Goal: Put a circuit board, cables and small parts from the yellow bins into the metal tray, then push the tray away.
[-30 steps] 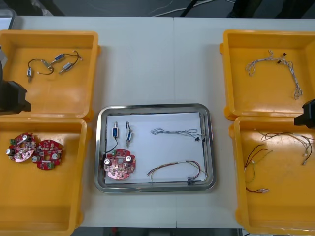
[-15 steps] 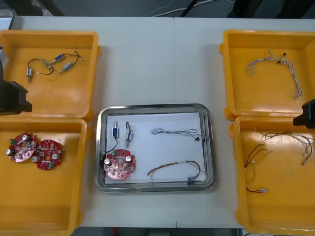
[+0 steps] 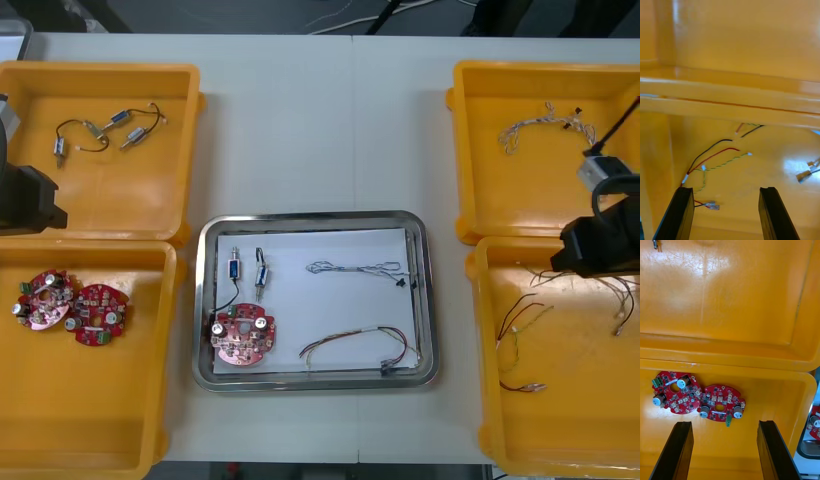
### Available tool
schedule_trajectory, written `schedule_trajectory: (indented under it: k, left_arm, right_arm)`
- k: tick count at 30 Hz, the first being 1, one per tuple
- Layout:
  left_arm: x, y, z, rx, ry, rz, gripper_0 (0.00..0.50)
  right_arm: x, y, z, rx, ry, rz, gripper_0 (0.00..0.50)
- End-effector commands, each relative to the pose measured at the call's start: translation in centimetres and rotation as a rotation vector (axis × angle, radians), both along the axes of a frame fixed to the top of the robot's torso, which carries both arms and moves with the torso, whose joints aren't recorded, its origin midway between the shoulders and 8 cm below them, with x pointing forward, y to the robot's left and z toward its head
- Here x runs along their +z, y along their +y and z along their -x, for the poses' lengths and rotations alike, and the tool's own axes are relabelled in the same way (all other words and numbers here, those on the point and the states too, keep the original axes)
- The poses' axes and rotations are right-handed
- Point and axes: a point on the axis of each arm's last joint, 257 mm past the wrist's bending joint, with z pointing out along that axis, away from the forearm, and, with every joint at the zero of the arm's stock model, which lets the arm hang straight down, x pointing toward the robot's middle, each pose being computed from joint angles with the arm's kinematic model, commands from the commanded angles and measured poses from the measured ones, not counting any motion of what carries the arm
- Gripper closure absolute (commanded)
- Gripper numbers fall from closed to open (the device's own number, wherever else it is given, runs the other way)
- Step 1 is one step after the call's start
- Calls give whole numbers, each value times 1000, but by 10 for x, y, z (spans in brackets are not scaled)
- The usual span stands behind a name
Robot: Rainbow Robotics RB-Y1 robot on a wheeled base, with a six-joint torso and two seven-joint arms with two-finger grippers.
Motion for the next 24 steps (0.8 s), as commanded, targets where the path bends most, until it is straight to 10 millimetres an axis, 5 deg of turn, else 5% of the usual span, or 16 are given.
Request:
schedule_trajectory:
  k: [1,15,24]
  left_arm:
    - [14,13,5,-8,-24,-46,0]
    - [13,13,5,-7,-23,-45,0]
    - [13,13,5,-7,-23,-45,0]
  right_arm:
    - [21,39,-9,135,-41,68,0]
    - [5,144,4,500,-12,186,0]
    - [-5,192,20,689,1,258,0]
